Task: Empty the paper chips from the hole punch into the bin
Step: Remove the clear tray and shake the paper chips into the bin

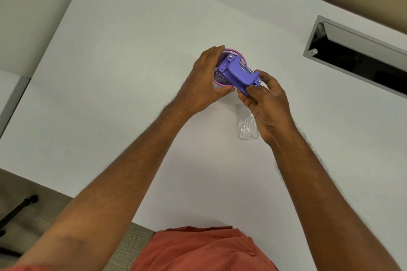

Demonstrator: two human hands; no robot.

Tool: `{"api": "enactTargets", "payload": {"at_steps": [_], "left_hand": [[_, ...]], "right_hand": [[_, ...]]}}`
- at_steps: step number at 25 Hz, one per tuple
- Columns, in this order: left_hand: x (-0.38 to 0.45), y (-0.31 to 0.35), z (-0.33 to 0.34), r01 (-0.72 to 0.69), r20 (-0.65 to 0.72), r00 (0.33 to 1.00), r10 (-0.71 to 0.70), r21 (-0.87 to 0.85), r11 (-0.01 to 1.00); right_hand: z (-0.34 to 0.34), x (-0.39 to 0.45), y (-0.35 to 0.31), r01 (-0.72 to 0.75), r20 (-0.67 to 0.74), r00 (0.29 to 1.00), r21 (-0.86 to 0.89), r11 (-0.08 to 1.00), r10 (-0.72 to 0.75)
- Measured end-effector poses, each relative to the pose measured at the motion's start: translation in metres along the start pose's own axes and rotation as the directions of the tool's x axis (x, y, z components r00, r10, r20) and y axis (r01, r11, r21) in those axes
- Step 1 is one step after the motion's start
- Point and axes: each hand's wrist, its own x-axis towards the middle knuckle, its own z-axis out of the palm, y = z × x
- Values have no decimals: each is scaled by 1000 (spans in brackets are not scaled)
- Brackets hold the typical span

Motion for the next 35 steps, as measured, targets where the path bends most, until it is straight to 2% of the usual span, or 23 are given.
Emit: {"api": "enactTargets", "payload": {"at_steps": [16, 20, 24, 27, 29, 31, 33, 35], "left_hand": [[1, -1, 1, -14, -6, 1000, 14, -6, 1000], [-4, 5, -1, -23, -29, 999, 23, -14, 1000], [-16, 21, -6, -170, -149, 974, 169, 9, 985], [-21, 34, -13, -257, -190, 948, 254, 7, 966], [-21, 38, -17, -219, -187, 963, 196, -110, 970], [-21, 41, -21, -122, -173, 982, 77, -266, 956], [-18, 42, -21, -34, -180, 983, -41, -397, 917], [-15, 40, -21, 43, -154, 976, -153, -554, 832]], "right_hand": [[2, -3, -5, 18, -34, 999, -29, 999, -19], [6, -14, -24, 70, -17, 997, -19, 997, -70], [16, -26, -47, 163, 31, 987, -109, 981, -160], [24, -32, -55, 171, 72, 984, -116, 978, -163], [26, -35, -56, 168, 93, 982, -71, 983, -161], [26, -36, -55, 175, 118, 978, -6, 985, -173], [19, -34, -53, 198, 103, 974, 45, 979, -201], [7, -30, -43, 241, 34, 970, -5, 970, -241]]}}
